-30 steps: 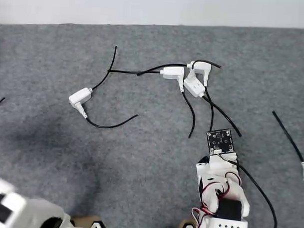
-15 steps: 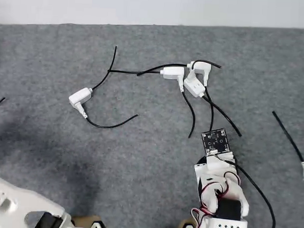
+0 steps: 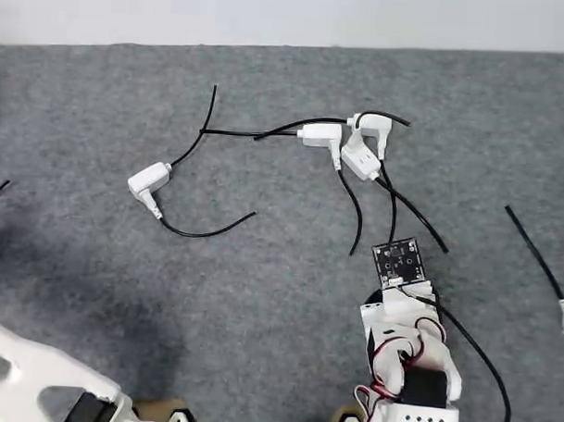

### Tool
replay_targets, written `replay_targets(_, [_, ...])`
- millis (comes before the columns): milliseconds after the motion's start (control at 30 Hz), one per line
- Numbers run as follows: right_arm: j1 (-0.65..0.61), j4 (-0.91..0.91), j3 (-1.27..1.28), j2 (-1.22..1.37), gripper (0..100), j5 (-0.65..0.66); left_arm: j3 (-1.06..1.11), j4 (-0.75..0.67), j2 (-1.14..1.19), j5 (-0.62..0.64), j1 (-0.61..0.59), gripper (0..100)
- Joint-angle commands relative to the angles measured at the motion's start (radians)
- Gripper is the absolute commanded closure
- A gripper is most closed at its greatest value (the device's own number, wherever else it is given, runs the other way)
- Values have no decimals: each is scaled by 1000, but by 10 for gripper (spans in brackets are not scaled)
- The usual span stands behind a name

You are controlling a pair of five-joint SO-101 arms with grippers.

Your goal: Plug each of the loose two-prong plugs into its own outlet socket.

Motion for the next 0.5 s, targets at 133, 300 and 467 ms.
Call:
replay_targets(133, [-10,1,5,-10,753,14,-39,-68,52,57,17,750])
replay_targets(300, [-15,-1,5,-10,753,14,-61,-28,52,52,17,871])
replay_targets(467, [-15,-1,5,-10,753,14,-110,18,61,52,17,983])
